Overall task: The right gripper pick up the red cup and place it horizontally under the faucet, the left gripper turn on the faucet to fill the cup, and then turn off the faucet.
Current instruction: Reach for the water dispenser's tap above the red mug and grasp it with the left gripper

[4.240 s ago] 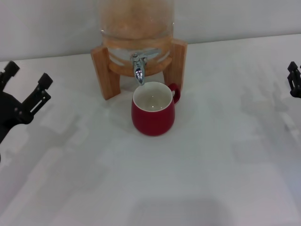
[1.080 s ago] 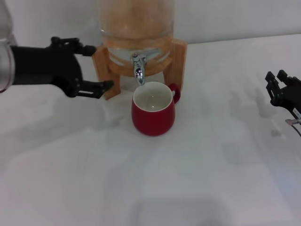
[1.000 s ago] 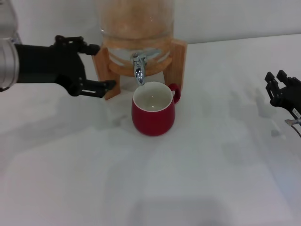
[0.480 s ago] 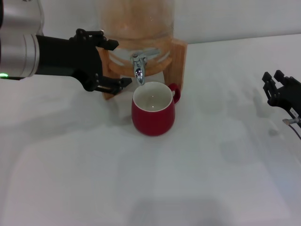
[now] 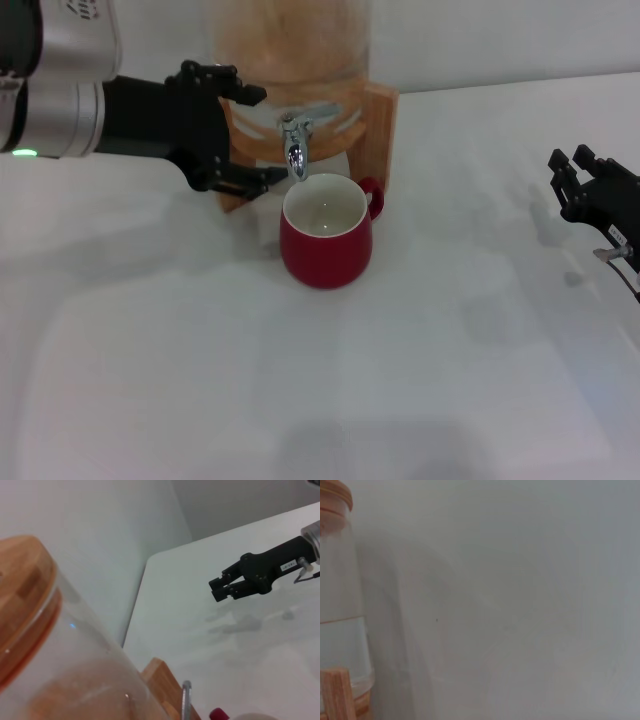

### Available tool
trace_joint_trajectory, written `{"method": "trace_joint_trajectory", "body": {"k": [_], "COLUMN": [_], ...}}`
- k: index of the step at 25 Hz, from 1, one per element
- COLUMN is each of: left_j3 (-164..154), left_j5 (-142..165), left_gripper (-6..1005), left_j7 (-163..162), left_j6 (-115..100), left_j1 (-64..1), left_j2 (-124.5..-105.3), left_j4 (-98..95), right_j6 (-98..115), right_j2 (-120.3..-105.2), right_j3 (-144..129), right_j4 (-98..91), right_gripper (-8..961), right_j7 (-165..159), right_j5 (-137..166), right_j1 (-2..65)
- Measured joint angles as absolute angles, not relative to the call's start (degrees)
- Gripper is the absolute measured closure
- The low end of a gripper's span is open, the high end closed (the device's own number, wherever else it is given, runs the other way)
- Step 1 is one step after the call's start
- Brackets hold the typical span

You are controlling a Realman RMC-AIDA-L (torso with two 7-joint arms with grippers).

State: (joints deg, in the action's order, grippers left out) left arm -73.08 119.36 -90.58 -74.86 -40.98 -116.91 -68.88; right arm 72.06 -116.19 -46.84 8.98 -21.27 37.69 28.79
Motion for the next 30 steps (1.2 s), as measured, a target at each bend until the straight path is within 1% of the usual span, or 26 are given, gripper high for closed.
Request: {"method": "trace_joint_trajectory", "body": {"k": [6,16,28,30], "left_j3": [-71.5,-71.2,-71.35,-71.39], "left_j5": [119.51,119.95,119.63,119.77], "left_gripper": [124,124,124,124], "left_j7": [-88.6,-85.4,-82.57,-81.49], "left_j6": [-74.64,-74.61,-74.43,-74.37], "left_j1": [-43.25,-46.21,-46.67,-46.67], "left_j2": [-116.71,-117.03,-117.58,-117.93], "left_j4": [-66.17,-62.04,-61.41,-61.32], "right_j6": [72.05,72.52,73.18,73.2], "right_j2": [-116.19,-116.19,-116.19,-116.19], "right_j3": [-46.92,-47.34,-46.76,-46.76], "right_j4": [8.96,9.0,9.46,9.49], "right_gripper": [659,659,659,659], "right_j7": [-21.27,-21.27,-21.27,-21.27], "right_j5": [37.72,37.71,39.19,39.44], "right_j1": [28.9,29.11,29.49,29.62]}}
